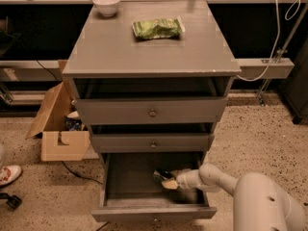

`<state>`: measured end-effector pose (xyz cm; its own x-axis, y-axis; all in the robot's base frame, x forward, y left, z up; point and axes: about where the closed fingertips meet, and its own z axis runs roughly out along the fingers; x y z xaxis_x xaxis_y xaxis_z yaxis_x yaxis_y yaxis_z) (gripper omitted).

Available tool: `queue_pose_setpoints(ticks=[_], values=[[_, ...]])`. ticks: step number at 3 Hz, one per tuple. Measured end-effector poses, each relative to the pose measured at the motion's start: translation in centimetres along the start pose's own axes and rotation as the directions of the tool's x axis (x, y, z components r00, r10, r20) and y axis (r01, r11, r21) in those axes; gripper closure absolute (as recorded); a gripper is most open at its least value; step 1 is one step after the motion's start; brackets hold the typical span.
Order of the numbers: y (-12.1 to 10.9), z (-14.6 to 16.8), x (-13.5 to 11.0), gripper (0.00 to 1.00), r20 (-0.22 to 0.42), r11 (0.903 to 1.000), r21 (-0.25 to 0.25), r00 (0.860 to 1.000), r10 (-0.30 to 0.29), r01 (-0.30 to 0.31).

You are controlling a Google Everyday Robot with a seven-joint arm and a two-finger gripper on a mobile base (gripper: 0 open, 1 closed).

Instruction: Place green can into bottom drawer

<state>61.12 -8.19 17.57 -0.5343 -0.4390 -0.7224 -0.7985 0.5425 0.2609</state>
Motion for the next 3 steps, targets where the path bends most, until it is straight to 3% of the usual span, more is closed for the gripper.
queue_pose_setpoints(ticks=[1,2,3], values=[[-1.0,-0.3,0.9,0.00,-0.019,0.9996,0.027,1.000,0.012,-0.011],[-1.7,-3.1,0.0,0.00,0.009,0.9966,0.080,1.000,-0.018,0.017],[-1.3,-8.1,-1.7,0.00,0.082,0.9883,0.138,0.994,-0.077,0.065]])
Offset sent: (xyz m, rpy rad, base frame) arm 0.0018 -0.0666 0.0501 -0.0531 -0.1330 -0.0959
